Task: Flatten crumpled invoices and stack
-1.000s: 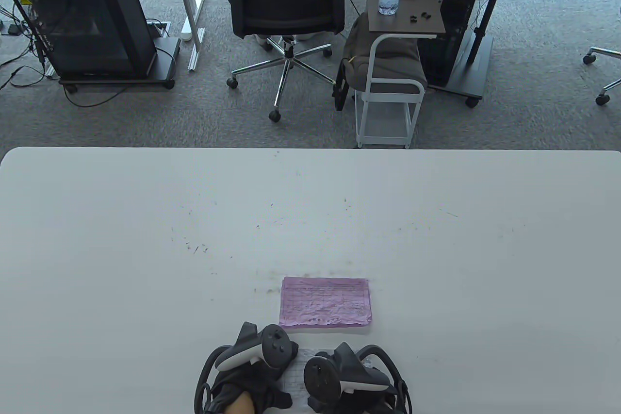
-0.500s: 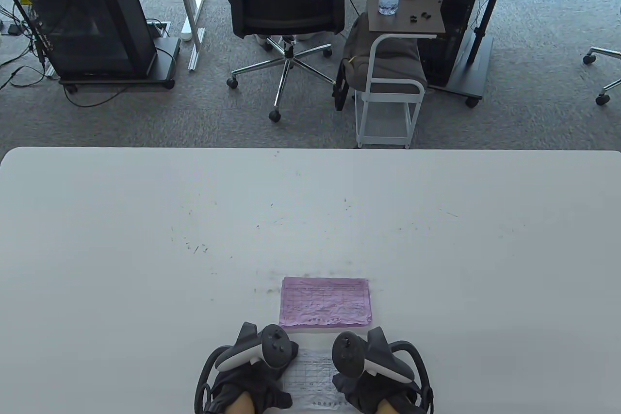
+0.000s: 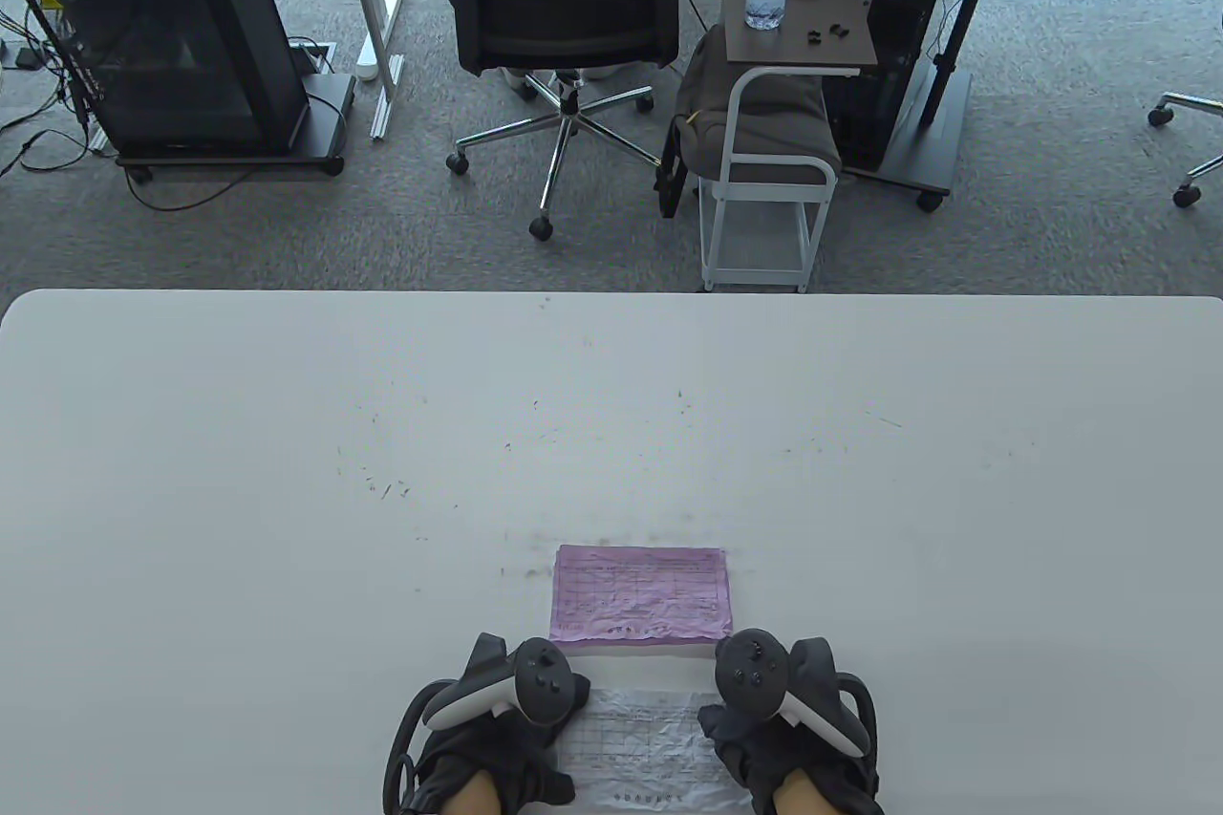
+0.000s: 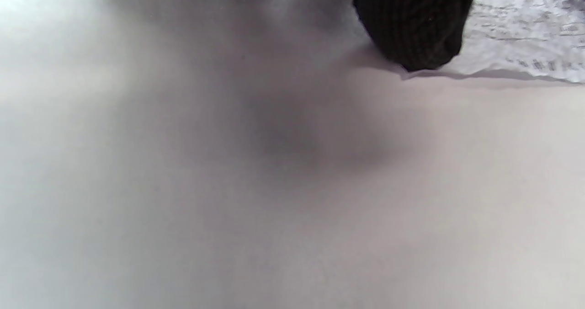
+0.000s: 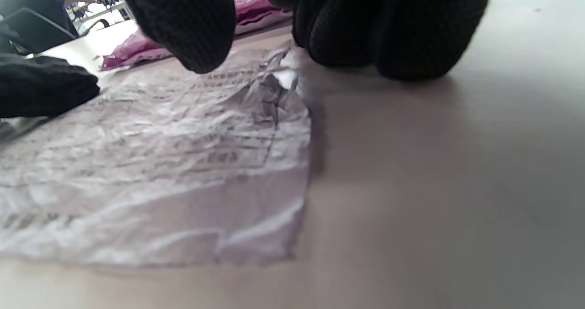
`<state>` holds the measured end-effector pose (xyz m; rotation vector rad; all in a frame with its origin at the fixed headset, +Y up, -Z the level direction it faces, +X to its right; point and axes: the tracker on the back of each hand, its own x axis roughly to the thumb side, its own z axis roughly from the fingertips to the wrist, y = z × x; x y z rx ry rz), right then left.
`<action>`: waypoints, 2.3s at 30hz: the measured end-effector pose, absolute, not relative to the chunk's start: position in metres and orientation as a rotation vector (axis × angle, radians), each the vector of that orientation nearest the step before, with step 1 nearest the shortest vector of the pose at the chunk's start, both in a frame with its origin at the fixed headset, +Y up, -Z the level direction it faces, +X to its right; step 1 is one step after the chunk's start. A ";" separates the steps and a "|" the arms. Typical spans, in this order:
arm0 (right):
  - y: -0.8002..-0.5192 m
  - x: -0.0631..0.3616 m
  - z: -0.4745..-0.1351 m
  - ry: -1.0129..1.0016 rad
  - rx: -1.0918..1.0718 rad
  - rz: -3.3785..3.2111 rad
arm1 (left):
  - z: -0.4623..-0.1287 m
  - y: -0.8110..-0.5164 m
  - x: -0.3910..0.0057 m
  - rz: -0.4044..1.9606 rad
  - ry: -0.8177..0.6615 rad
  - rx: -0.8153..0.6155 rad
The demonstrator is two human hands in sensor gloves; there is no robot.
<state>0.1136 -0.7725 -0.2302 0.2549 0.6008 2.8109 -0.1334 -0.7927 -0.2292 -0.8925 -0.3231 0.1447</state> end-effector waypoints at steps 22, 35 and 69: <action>-0.760 0.120 -0.228 0.464 0.289 2.628 | -0.228 -0.793 -0.133 0.144 -0.330 -0.892; -0.721 0.098 -0.216 0.005 0.547 2.561 | -0.230 -0.787 -0.136 0.271 -0.335 -0.862; -0.675 0.137 -0.221 -0.224 0.183 2.285 | -0.232 -0.720 -0.158 1.191 -0.433 -0.218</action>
